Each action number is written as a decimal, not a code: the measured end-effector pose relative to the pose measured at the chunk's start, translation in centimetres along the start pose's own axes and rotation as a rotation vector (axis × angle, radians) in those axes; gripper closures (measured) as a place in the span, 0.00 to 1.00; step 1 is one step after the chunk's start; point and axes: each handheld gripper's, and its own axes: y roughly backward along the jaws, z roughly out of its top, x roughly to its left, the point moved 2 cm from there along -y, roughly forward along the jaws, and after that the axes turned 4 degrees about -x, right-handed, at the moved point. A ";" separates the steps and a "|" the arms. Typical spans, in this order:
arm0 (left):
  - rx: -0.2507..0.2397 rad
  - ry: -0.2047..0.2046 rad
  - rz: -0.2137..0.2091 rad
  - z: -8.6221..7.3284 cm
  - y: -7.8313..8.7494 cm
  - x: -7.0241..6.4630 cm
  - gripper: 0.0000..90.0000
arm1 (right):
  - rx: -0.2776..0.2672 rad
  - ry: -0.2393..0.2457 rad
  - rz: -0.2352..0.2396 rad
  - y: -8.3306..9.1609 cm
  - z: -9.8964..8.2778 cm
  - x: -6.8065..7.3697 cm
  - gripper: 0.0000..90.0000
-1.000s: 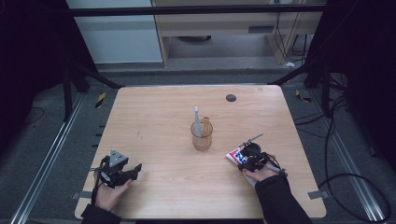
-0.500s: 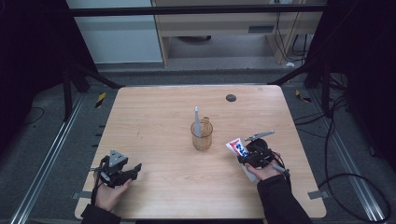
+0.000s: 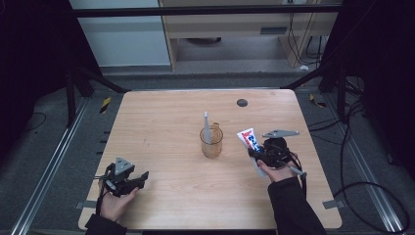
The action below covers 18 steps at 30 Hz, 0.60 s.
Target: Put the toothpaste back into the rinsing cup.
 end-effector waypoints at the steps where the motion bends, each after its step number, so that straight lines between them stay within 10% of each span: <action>1: 0.000 0.000 0.000 0.0 0.0 0.0 0.42 | -0.017 0.002 0.002 0.0 0.4 0.1 0.77; 18: -0.008 0.005 0.000 0.0 0.0 0.0 0.42 | -0.310 -0.055 -0.021 -0.4 4.3 1.4 0.78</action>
